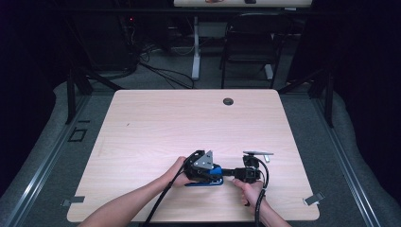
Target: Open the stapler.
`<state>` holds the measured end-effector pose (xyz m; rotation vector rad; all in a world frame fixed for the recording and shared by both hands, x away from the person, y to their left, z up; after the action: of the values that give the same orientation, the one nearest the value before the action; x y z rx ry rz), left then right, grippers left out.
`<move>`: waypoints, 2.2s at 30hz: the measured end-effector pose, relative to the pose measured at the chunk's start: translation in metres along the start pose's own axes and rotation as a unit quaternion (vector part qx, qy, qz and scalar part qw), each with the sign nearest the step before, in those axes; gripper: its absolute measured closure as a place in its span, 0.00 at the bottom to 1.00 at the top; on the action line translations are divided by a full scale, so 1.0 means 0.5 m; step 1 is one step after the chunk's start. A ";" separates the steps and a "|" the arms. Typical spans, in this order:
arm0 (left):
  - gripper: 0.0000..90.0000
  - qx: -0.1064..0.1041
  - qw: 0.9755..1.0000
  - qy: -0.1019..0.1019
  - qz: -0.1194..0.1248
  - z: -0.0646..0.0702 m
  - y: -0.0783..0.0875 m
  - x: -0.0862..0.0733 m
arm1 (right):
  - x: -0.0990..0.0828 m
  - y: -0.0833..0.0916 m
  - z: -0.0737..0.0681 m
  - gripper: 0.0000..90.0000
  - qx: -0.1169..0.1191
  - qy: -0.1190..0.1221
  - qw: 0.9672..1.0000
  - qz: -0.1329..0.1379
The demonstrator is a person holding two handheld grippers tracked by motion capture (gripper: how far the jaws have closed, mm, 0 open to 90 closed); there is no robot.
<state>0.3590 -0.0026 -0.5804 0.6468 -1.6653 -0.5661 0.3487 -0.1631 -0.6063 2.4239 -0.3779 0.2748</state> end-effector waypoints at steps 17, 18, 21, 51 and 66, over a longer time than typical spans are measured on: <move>0.74 -0.002 0.998 0.013 0.056 -0.008 0.034 -0.005 | 0.001 -0.001 -0.004 1.00 -0.005 0.014 1.000 -0.002; 0.73 -0.004 0.999 0.008 0.050 -0.008 0.035 -0.004 | 0.001 -0.002 -0.004 1.00 -0.008 0.008 1.000 0.004; 0.73 -0.004 0.999 0.009 0.045 -0.006 0.035 -0.002 | 0.001 -0.002 -0.004 1.00 -0.006 0.010 1.000 0.003; 0.73 -0.002 1.000 0.002 0.015 -0.007 0.038 0.008 | 0.013 0.037 -0.067 0.84 -0.030 0.126 0.991 0.017; 0.62 -0.007 0.999 0.022 -0.047 -0.009 0.026 -0.007 | 0.016 0.040 -0.067 0.85 -0.019 0.123 0.992 0.012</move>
<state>0.3623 0.0090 -0.5732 0.7245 -1.5940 -0.6264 0.3460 -0.1579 -0.5669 2.3137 -0.2970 0.5656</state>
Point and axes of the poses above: each handheld gripper's, and its own axes: y roughly backward along the jaws, x roughly out of its top, z roughly to its right, the point moved 4 cm from there along -y, roughly forward along the jaws, and after that the axes turned 6 degrees about -y, right-handed, at the moved point
